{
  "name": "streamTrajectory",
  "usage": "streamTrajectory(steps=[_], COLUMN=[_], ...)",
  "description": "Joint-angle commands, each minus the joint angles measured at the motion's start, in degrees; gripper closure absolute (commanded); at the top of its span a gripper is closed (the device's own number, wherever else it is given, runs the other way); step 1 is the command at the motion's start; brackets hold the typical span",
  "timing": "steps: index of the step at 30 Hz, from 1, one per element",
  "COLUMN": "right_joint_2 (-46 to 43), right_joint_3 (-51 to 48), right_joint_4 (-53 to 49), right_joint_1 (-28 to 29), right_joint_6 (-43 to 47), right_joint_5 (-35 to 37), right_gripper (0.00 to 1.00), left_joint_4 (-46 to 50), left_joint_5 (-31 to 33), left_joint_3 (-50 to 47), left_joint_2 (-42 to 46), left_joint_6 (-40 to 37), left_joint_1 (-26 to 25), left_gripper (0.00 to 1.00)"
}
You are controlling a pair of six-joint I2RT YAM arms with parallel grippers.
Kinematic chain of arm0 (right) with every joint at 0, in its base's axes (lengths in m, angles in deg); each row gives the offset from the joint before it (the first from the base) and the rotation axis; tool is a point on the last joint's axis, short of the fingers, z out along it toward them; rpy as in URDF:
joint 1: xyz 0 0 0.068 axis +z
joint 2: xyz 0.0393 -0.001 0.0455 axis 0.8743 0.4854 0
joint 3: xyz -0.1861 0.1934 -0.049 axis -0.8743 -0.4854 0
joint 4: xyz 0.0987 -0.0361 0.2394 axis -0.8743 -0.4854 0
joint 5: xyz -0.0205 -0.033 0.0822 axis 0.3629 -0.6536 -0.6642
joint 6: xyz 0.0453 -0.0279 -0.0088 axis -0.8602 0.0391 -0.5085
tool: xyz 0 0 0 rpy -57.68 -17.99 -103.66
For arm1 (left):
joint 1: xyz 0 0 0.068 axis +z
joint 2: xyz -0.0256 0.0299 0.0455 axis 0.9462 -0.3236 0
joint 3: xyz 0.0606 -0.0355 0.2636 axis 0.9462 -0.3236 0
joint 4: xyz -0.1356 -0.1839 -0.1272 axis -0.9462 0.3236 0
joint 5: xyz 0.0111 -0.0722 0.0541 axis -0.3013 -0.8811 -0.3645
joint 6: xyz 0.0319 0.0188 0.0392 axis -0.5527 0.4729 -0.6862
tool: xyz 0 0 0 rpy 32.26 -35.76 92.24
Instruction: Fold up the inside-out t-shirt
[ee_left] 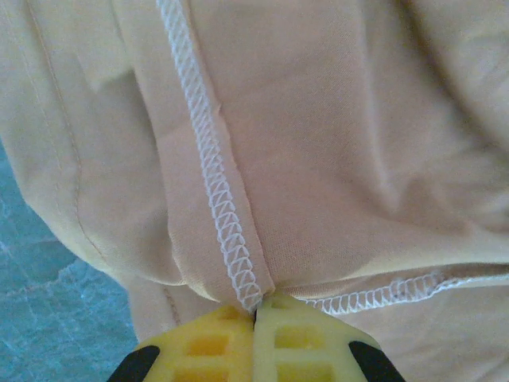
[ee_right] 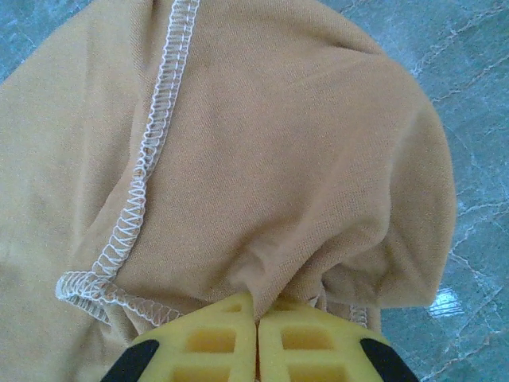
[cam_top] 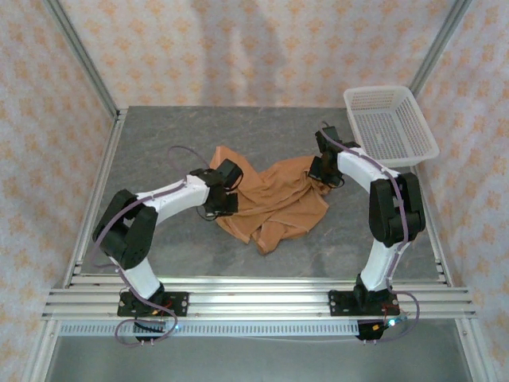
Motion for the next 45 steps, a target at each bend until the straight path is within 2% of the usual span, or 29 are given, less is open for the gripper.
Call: streamTrajectory(steps=[1,4,7,9,18,21,24,30,42,45], right_joint_2=[0.3,-0.2,-0.7,-1.0,-2.1,-2.0,-1.8,-1.2,-1.0,-0.9], right_joint_3=[2.0,2.4,2.5,2.2,0.9,1.0,1.2,1.4,2.2,2.4], right_joint_4=[-2.2,-3.0,-3.1,-3.2,-3.0,-3.1,-3.0,-2.7,-3.2,-3.1], right_joint_1=[-0.1,-0.1,-0.2,-0.2,-0.1,-0.1,-0.1,-0.1,-0.2,-0.2], right_joint_6=[0.9,1.1,1.2,1.2,1.3,1.3,1.3,1.0,1.3,1.3], right_joint_5=[1.4,1.5,1.5,1.5,1.3,1.4,1.1,0.4,0.7,0.7], right_gripper=[0.94,0.94,0.94,0.94,0.95,0.95,0.95,0.95,0.94,0.94], left_joint_4=[4.9,7.3,7.8,7.1,2.8,3.4,3.5,2.4,1.9,2.1], left_joint_5=[2.8,3.0,3.0,3.0,1.1,1.7,2.5,1.1,2.4,3.0], left_joint_3=[4.1,6.3,6.8,6.1,2.6,2.2,1.5,1.1,1.9,2.1], left_joint_2=[3.0,3.5,3.9,3.4,-0.3,0.1,0.8,-1.0,-3.7,-4.0], left_joint_6=[-0.8,-1.7,-2.5,-2.7,-1.9,-2.2,-2.4,-2.3,-2.3,-2.3], left_joint_1=[-0.3,-0.3,-0.3,-0.3,-0.3,-0.3,-0.3,-0.4,-0.5,-0.5], left_gripper=[1.0,1.0,0.82,0.76,0.76,0.69,0.68,0.68,0.68,0.71])
